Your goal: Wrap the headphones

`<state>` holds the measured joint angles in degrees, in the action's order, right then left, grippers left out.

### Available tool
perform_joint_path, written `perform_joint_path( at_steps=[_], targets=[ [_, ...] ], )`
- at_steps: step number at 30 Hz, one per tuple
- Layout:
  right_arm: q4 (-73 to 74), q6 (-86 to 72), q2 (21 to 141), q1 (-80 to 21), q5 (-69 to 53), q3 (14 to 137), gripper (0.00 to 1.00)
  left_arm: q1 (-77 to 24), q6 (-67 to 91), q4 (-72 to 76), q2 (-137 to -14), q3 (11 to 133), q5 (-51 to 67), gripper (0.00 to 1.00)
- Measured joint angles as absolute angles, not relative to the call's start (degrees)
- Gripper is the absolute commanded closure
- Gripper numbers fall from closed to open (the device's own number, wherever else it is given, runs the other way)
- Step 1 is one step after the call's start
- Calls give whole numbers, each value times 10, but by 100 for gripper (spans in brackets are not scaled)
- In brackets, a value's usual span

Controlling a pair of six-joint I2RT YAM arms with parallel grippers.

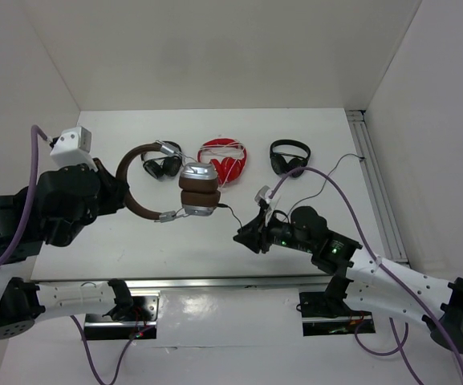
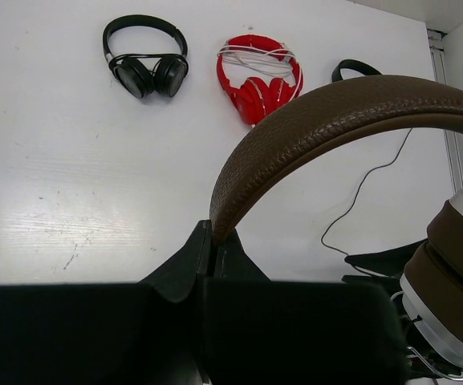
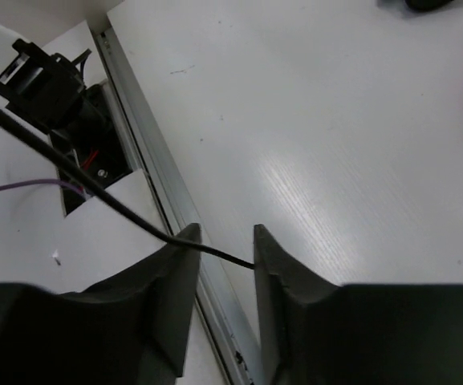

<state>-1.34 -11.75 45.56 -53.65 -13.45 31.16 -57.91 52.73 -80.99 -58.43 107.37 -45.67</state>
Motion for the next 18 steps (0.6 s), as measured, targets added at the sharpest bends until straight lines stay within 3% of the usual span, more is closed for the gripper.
perform_joint_path(
  at_steps=[1, 2, 5, 6, 11, 18],
  targets=[
    [-23, -119, 455, -536, -131, 305, 68, -579, 527, -810, -583, 1074, -456, 100],
    [-29, -121, 455, -536, -129, 300, 78, -579, 527, -810, -582, 1074, -456, 100],
    [-43, -124, 453, -536, -118, 290, 90, -579, 527, -810, -578, 1074, -456, 100],
    [-47, -125, 453, -536, -114, 288, 100, -579, 527, -810, -575, 1074, -457, 100],
    [-26, -148, 449, -536, -46, 290, 100, -579, 523, -803, -554, 1026, -483, 100],
    [126, -190, 424, -536, 103, 370, 100, -578, 459, -747, -537, 863, -540, 100]
  ],
)
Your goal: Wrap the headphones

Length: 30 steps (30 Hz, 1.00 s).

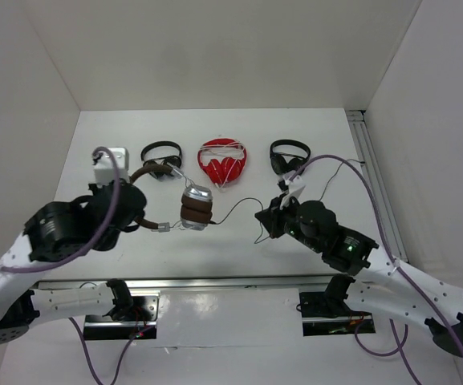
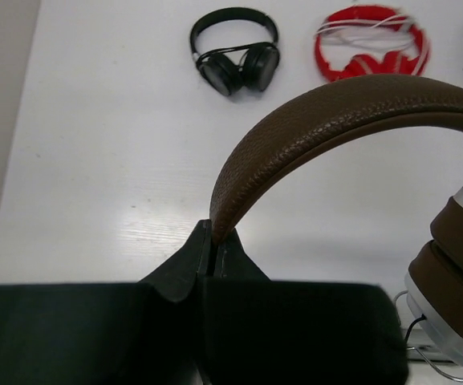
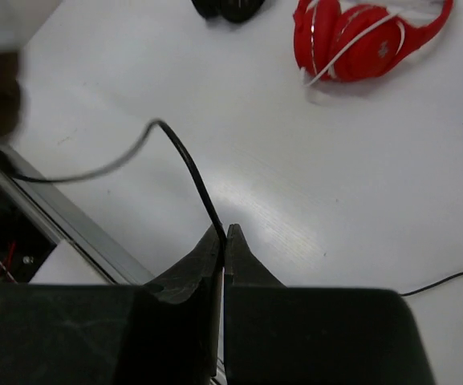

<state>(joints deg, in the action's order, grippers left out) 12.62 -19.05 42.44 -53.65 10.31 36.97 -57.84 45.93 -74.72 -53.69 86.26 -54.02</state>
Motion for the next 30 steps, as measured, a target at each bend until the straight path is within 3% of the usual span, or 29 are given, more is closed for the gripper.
perform_joint_path(
  at_steps=[9, 19, 30],
  targets=[
    [242, -170, 449, -555, 106, 526, 100, -581, 364, -646, -624, 733, -549, 100],
    [310, -124, 477, -567, 27, 537, 96, -633, 205, -520, -624, 679, -369, 100],
    [312, -81, 472, -568, -74, 537, 92, -639, 176, -496, -631, 676, -331, 100]
  ],
)
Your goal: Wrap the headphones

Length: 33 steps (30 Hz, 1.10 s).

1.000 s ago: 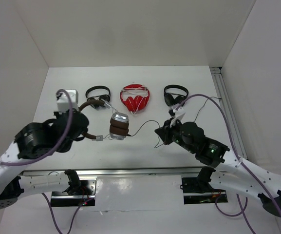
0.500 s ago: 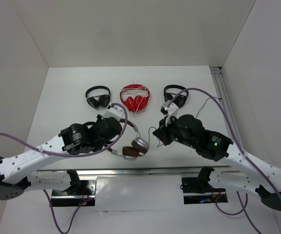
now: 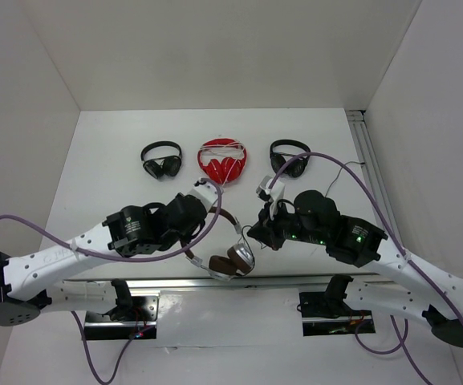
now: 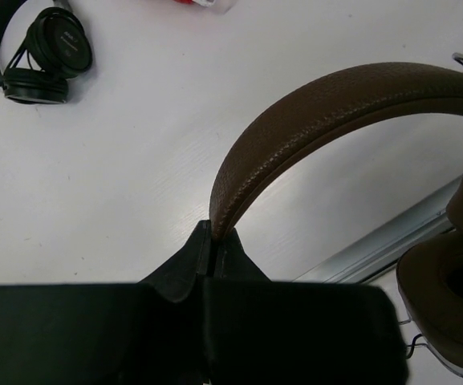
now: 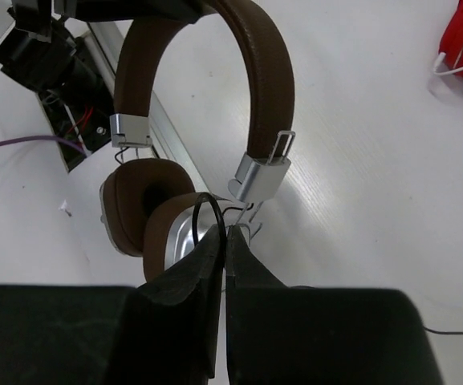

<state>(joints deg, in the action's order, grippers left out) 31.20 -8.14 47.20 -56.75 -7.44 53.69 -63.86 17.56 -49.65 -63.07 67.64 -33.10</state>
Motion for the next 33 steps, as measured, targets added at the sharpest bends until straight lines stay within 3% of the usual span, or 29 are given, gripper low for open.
perform_joint_path(
  at_steps=[17, 33],
  targets=[
    [320, -63, 469, -568, -76, 543, 86, -651, 119, -452, -623, 652, -163, 100],
    [321, -65, 471, -571, -27, 543, 83, -654, 106, -441, -616, 645, -88, 100]
  ],
)
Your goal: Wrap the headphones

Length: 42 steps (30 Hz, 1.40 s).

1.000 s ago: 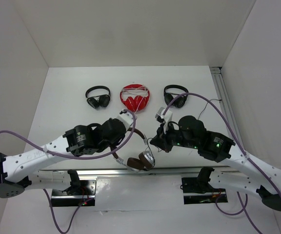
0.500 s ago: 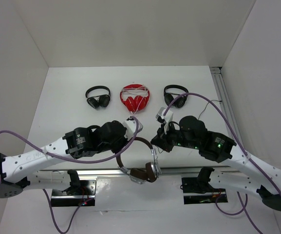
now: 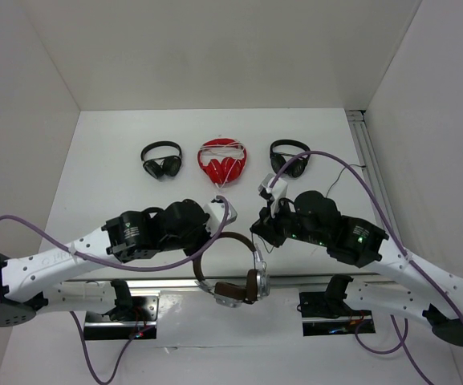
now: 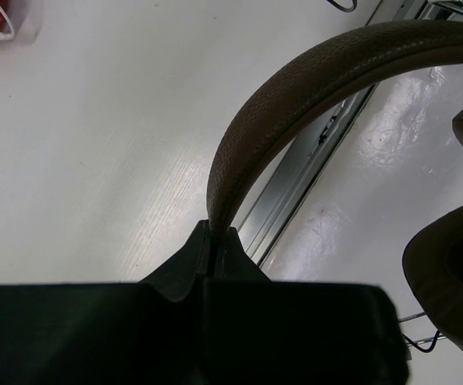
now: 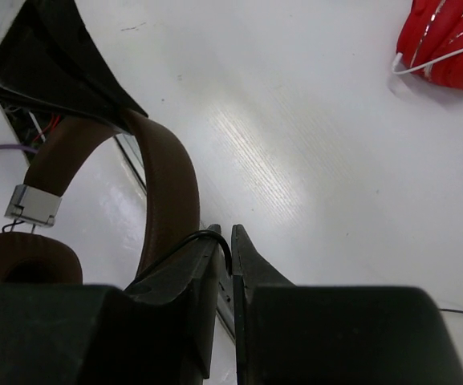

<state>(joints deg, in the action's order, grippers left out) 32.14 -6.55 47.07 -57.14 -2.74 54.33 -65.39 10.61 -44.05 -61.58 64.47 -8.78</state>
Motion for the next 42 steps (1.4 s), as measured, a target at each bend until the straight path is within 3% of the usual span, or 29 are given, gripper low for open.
perform_joint_path(
  at_steps=[17, 24, 26, 30, 34, 42],
  targets=[
    [309, -87, 496, -574, 1, 530, 82, -654, 103, -424, -532, 622, -86, 100],
    [242, -109, 476, -574, 0, 489, 64, -655, 105, -419, -483, 622, -107, 100],
    [207, -116, 469, -573, -3, 461, 55, -657, 108, -416, -470, 622, -113, 100],
    [123, -125, 469, -573, -23, 400, 48, -660, 111, -415, -452, 622, -135, 100],
    [30, -136, 496, -573, -40, 350, 42, -660, 133, -411, -445, 622, -164, 100],
    [-100, -146, 574, -573, -47, 293, 42, -660, 186, -420, -444, 646, -232, 100]
  ],
)
